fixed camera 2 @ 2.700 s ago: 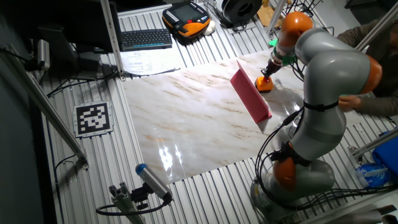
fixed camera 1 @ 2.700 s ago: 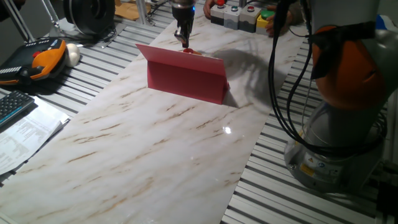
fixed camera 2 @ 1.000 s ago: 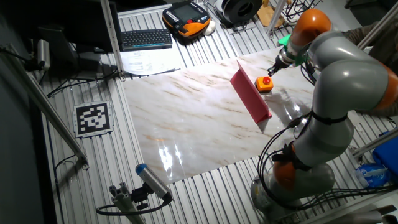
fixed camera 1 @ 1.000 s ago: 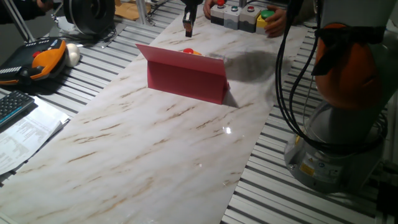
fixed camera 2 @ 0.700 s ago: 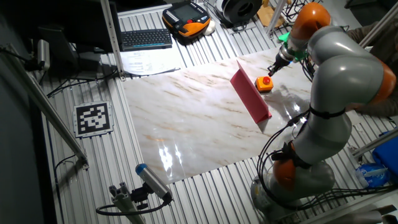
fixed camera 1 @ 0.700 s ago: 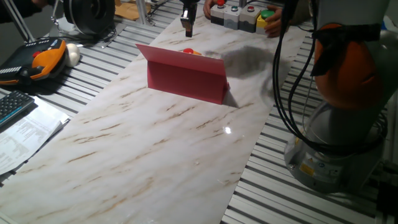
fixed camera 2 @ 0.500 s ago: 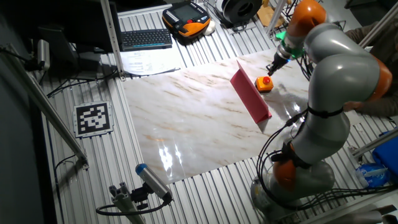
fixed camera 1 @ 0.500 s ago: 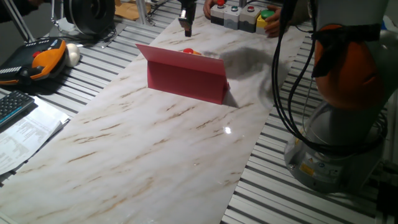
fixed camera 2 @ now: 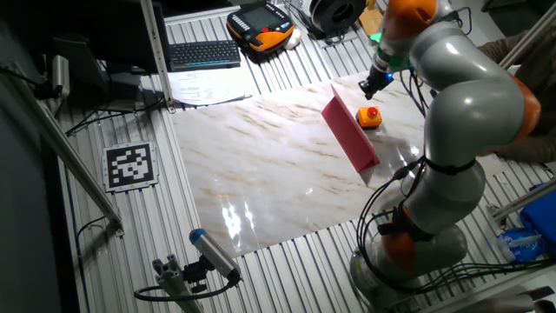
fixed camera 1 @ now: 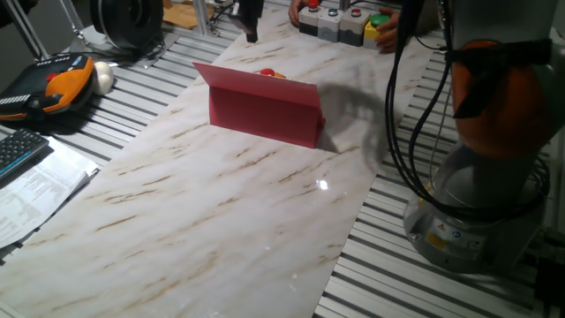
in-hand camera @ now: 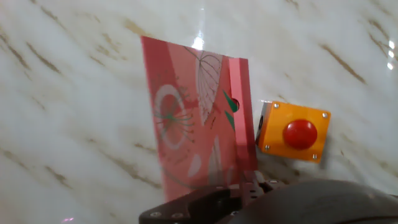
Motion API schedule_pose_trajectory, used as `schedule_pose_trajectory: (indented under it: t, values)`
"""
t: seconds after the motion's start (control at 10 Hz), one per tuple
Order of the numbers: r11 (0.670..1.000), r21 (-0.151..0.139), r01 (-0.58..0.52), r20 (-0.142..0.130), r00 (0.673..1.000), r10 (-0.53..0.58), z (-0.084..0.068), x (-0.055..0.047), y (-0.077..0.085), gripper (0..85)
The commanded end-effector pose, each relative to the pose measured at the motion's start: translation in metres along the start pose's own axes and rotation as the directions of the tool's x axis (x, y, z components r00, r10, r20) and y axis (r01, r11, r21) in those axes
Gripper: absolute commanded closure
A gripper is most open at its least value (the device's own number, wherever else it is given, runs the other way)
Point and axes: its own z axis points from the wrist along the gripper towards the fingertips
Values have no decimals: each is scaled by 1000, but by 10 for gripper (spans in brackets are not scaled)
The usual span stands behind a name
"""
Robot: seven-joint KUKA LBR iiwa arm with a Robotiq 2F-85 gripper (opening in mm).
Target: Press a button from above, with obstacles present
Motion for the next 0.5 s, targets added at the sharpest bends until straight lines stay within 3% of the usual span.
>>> schedule_pose_trajectory:
  t: [0.0, 0.4]
  values:
    - [999, 11, -35, 0, 999, 35, -46, 6, 78, 850]
    - [983, 47, -175, 44, 984, 173, -32, 21, 111, 850]
